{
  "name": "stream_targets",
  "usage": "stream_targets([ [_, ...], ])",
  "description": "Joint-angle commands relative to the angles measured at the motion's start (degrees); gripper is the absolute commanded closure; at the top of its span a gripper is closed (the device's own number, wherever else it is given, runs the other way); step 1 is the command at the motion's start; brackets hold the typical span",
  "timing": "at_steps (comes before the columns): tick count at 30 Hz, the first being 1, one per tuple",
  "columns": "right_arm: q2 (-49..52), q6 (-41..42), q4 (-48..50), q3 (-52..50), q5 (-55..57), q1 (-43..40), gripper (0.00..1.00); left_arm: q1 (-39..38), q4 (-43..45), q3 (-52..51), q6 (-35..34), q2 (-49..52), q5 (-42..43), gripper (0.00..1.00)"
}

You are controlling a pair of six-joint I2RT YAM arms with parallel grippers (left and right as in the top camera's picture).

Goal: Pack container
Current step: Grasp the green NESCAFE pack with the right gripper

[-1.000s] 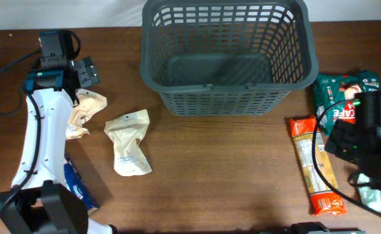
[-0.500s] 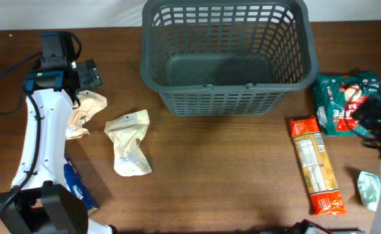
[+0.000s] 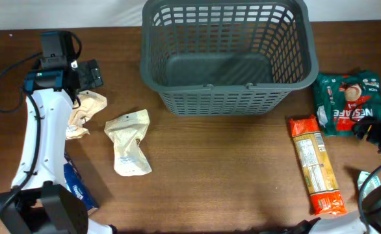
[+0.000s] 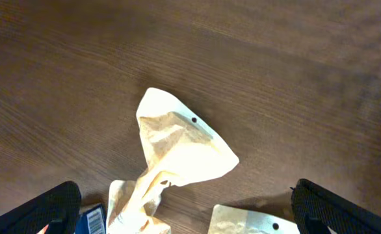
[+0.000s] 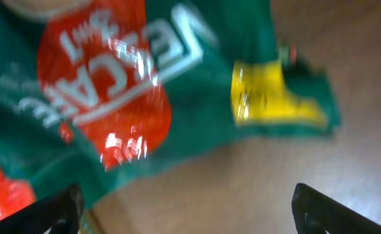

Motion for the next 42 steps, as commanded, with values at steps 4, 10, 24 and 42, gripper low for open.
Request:
stream_targets([
  [4, 0.8, -3.5, 1.6, 9.0, -5.5, -0.1, 0.01, 0.2, -1.2, 0.1, 1.4, -0.1, 4.2, 0.01],
  [10, 0.8, -10.0, -3.8, 20.6, -12.6, 0.2, 0.01, 0.2, -1.2, 0.1, 1.4, -0.1, 5.5, 0.01],
  [24, 10.6, -19.6, -6.8, 23.6, -16.3, 0.8, 0.01, 0.1, -1.2, 0.1, 1.4, -0.1, 9.0, 0.01],
  [42, 29.4, -19.8, -5.3, 23.6, -17.2, 3.8, 0.01, -2.9, -1.2, 0.1, 1.4, -0.1, 9.0, 0.01],
])
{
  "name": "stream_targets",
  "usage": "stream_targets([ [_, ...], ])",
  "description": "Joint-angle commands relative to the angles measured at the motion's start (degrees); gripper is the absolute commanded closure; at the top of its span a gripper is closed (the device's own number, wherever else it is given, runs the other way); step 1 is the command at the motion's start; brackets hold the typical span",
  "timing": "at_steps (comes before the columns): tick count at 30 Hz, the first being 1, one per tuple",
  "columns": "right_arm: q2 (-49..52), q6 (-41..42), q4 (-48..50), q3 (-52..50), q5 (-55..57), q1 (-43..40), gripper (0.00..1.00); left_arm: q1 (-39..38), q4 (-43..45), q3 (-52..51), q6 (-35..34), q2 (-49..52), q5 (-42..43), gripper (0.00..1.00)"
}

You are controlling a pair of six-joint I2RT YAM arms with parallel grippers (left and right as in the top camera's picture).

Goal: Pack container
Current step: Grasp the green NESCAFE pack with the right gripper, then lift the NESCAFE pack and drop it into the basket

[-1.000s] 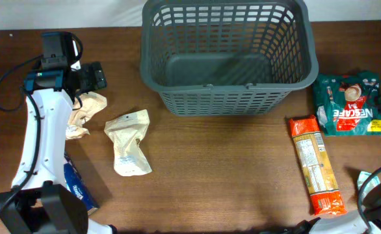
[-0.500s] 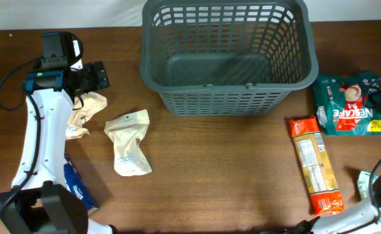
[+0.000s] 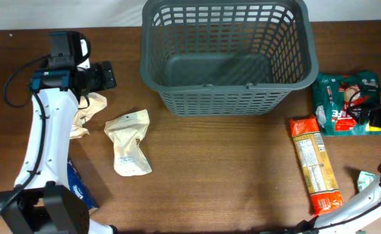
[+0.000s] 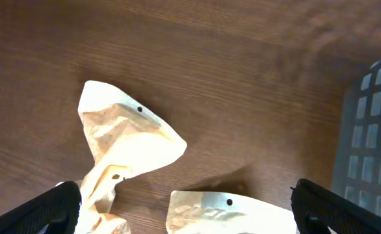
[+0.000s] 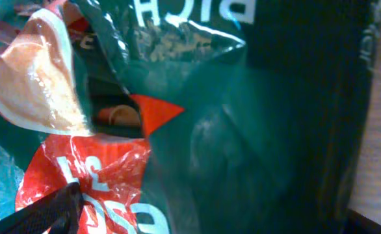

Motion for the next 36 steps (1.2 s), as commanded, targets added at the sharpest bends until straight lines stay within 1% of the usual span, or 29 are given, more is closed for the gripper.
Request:
stream_targets([
  [1, 5.0, -0.8, -0.2, 0.3, -1.2, 2.5, 0.0, -0.5, -0.1, 0.1, 0.7, -0.1, 0.7, 0.01],
  [3, 6.4, -0.8, 0.5, 0.3, -1.1, 3.1, 0.11, -0.7, -0.1, 0.1, 0.7, -0.1, 0.7, 0.01],
  [4, 7.0, -0.8, 1.1, 0.3, -1.2, 3.3, 0.28, -0.7, -0.1, 0.1, 0.7, -0.1, 0.7, 0.01],
  [6, 7.7, -0.8, 2.1, 0.3, -0.7, 3.5, 0.89, -0.8, -0.1, 0.1, 0.7, -0.1, 0.7, 0.01],
  [7, 7.8, -0.8, 2.2, 0.3, -0.5, 3.5, 0.96, -0.8, -0.1, 0.1, 0.6, -0.1, 0.7, 0.01],
  [11, 7.8, -0.5, 1.7, 0.3, -0.4, 3.5, 0.97, -0.8, -0.1, 0.1, 0.6, -0.1, 0.7, 0.01],
  [12, 7.8, 0.7, 1.3, 0.3, 0.0, 3.5, 0.96, -0.8, -0.1, 0.1, 0.6, -0.1, 0.7, 0.01],
  [16, 7.8, 10.9, 1.6, 0.3, 4.8, 3.5, 0.96, -0.8, 0.0, 0.1, 0.5, -0.1, 0.7, 0.01],
  [21, 7.0, 14.9, -0.3, 2.7, 3.8, 3.3, 0.96, -0.8, 0.0, 0.1, 0.5, -0.1, 0.6, 0.01],
  [23, 5.9, 14.9, -2.1, 5.1, 1.7, 3.3, 0.96, -0.8, 0.0, 0.1, 0.5, -0.1, 0.7, 0.01],
  [28, 1.9, 14.9, -11.6, 18.7, -3.3, 3.5, 0.97, -0.8, 0.0, 0.1, 0.5, -0.1, 0.6, 0.01],
  [33, -0.3, 15.0, -22.6, 38.7, -5.8, 4.5, 0.96, -0.8, 0.0, 0.1, 0.5, -0.1, 0.7, 0.01],
  [34, -0.3, 15.1, -25.6, 45.4, -6.2, 5.3, 0.96, -0.8, 0.0, 0.1, 0.5, -0.1, 0.7, 0.01],
  [36, -0.3, 16.9, -27.5, 53.4, -6.1, 6.7, 0.96, -0.8, 0.0, 0.1, 0.5, -0.1, 0.7, 0.01],
])
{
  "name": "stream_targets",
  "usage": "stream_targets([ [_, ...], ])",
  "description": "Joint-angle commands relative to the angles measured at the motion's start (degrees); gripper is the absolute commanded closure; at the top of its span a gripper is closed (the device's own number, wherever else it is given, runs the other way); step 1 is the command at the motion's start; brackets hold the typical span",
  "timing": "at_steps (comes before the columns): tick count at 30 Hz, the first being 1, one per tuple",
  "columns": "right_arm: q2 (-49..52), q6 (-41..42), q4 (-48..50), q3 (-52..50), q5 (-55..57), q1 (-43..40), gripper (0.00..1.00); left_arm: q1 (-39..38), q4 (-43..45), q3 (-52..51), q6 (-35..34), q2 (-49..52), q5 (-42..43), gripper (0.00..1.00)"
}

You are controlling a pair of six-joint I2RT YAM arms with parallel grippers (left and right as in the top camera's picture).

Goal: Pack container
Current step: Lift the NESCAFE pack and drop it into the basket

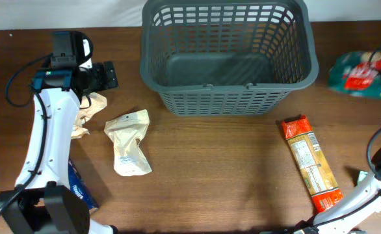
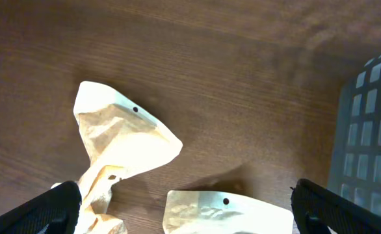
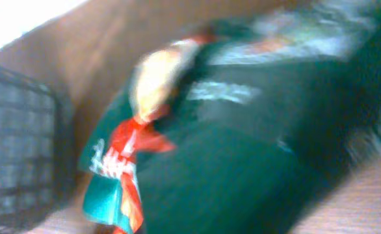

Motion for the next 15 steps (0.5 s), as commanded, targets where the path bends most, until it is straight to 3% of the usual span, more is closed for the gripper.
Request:
stream_targets([
  [1, -4.2, 2.9, -2.8, 18.8, -5.6, 3.4, 0.96, -0.2, 0.0, 0.1, 0.5, -0.1, 0.6, 0.01],
  [9, -4.2, 10.1, -0.2, 45.7, -7.8, 14.7, 0.96, -0.2, 1.5, 0.1, 0.6, -0.1, 0.6, 0.01],
  [15, -5.6, 12.1, 3.7, 49.5, -12.0, 25.2, 0.97, -0.2, 1.7, 0.1, 0.8, 0.0, 0.6, 0.01],
])
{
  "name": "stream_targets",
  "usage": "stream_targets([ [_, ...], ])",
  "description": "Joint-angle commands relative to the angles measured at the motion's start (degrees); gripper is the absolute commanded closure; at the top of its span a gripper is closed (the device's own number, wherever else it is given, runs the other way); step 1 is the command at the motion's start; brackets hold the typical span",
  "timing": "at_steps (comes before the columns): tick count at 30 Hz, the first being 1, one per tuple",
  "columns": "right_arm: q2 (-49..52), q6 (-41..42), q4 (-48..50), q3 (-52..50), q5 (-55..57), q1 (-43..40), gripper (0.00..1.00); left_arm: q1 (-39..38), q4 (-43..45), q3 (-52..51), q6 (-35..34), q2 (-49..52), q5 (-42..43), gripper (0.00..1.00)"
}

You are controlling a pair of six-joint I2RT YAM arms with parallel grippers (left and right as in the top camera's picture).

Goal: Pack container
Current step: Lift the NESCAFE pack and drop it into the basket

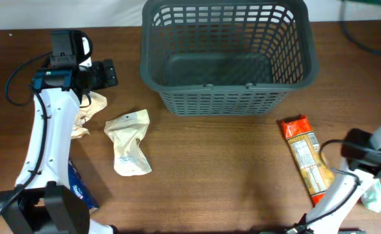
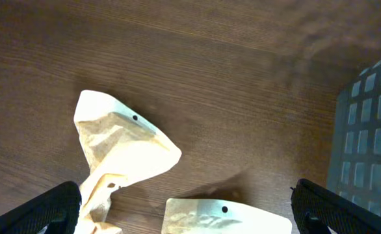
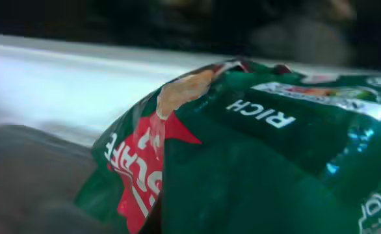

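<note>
The grey slatted basket [image 1: 224, 97] stands at the back middle with nothing inside. A green coffee bag [image 3: 262, 149] with a red logo fills the right wrist view, close to the camera and off the table. My right gripper is shut on it, its fingers hidden behind the bag and out of the overhead view. My left gripper [image 1: 105, 73] hangs open [image 2: 190, 218] above a crumpled beige pouch [image 2: 122, 146], left of the basket. A flatter beige pouch [image 1: 129, 141] lies beside the crumpled one.
An orange pasta packet [image 1: 309, 162] lies at the right, next to my right arm's base [image 1: 366, 148]. A blue packet [image 1: 77, 188] sits at the front left under my left arm. A pale green-white item [image 1: 374, 195] lies at the right front edge.
The green coffee bag was in the air at the overhead view's right edge; now it has left that view, still in my right gripper. The left gripper has barely shifted.
The green bag lay on the table beside the orange packet with my right gripper open next to it. Then the gripper was on the bag, then held it aloft, the orange packet nudged left. My left gripper shifted toward the basket, staying open.
</note>
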Motion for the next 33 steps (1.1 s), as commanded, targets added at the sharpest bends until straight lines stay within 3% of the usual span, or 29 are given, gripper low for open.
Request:
stream_targets([
  [1, -4.5, 1.8, 1.3, 2.6, -6.4, 7.3, 0.97, -0.2, 0.1, 0.1, 0.8, 0.0, 0.6, 0.01],
  [6, -3.9, -0.1, -6.9, 1.1, -4.3, 13.5, 0.96, -0.2, 0.0, 0.1, 0.8, 0.0, 0.6, 0.01],
  [13, -3.2, -12.6, -30.2, -4.2, 13.3, 20.2, 0.97, -0.2, 0.0, 0.1, 2.6, 0.0, 0.6, 0.01],
  [29, -3.1, -11.1, -30.1, -22.6, 21.8, 26.2, 0.96, -0.2, 0.1, 0.1, 4.6, 0.0, 0.6, 0.01],
  [30, -3.1, -11.1, -30.1, -22.6, 21.8, 26.2, 0.94, -0.2, 0.1, 0.1, 5.0, 0.0, 0.6, 0.01],
  [31, -3.1, -11.1, -30.1, -22.6, 21.8, 26.2, 0.82, -0.2, 0.1, 0.1, 5.6, 0.0, 0.6, 0.01],
  [32, -3.1, -11.2, -29.8, -22.6, 21.8, 26.2, 0.6, -0.2, 0.1, 0.1, 5.9, 0.0, 0.6, 0.01],
  [33, -3.2, -11.1, -29.1, -22.4, 21.8, 26.2, 0.21, -0.2, 0.2, 0.1, 5.9, 0.0, 0.6, 0.01],
])
